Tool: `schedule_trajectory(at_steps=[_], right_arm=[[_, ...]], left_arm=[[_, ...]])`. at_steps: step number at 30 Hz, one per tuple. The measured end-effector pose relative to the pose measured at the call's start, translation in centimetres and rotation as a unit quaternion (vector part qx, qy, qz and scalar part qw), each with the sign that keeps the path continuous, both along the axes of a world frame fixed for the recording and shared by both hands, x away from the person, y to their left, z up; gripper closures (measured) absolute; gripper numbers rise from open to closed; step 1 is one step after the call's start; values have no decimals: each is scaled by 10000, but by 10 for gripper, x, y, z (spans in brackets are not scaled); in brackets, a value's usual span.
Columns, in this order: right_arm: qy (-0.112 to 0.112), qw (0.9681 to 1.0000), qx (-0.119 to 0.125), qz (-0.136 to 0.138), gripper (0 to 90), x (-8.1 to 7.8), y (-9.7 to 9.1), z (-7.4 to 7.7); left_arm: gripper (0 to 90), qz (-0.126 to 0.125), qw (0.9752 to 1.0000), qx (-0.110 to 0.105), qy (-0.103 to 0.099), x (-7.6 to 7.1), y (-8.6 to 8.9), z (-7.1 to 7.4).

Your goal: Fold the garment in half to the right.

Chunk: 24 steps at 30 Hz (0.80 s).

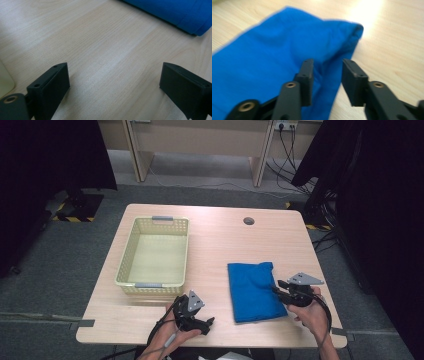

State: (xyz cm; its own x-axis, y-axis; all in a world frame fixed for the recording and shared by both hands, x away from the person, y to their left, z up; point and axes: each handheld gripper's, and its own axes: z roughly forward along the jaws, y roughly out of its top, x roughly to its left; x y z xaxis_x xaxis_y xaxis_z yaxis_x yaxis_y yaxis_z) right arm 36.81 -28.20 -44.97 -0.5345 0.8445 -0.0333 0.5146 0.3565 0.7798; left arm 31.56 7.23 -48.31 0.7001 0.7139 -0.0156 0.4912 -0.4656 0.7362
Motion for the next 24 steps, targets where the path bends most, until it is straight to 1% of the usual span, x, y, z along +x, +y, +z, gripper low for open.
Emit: schedule_trajectory(at_steps=[2, 4, 5, 7, 10, 11, 14, 17, 19, 20, 22, 24], right_arm=[[-62, 10000, 75, 4, 543, -2, 5, 5], [-111, 9998, 159, -37, 481, -2, 11, 7], [-125, 9998, 162, -38, 472, 0, 15, 6], [-138, 9998, 81, -71, 450, 5, 19, 5], [-124, 9997, 20, -229, 438, 14, 23, 0], [-124, 9994, -21, -329, 439, 18, 22, -2], [-112, 9982, -238, -548, 444, 27, 18, -9], [21, 9969, -435, -658, 451, 31, 12, -20], [45, 9970, -350, -685, 452, 32, 9, -23], [41, 9971, -358, -676, 452, 32, 8, -22], [30, 9966, -450, -690, 450, 32, 8, -21], [34, 9966, -433, -702, 440, 32, 8, -21]], left_arm=[[80, 1, 10000, -1, 0, 0, 0, 0], [80, 2, 10000, 0, 0, 0, 0, 0], [80, 2, 10000, 0, 0, 0, 0, 0], [80, 1, 10000, 0, 0, 0, 0, 0], [80, 3, 10000, -1, 0, 0, 0, 0], [79, 3, 10000, -1, 1, 0, 0, 0], [79, 4, 10000, -1, 0, 0, 0, 0], [76, 9, 10000, 2, 8, 0, 0, 0], [70, 19, 10000, 4, 7, 1, -1, 0], [69, 21, 10000, 5, 6, 1, -1, 0], [69, 22, 10000, 7, 7, 1, -1, 0], [69, 22, 10000, 7, 7, 1, -1, 0]])
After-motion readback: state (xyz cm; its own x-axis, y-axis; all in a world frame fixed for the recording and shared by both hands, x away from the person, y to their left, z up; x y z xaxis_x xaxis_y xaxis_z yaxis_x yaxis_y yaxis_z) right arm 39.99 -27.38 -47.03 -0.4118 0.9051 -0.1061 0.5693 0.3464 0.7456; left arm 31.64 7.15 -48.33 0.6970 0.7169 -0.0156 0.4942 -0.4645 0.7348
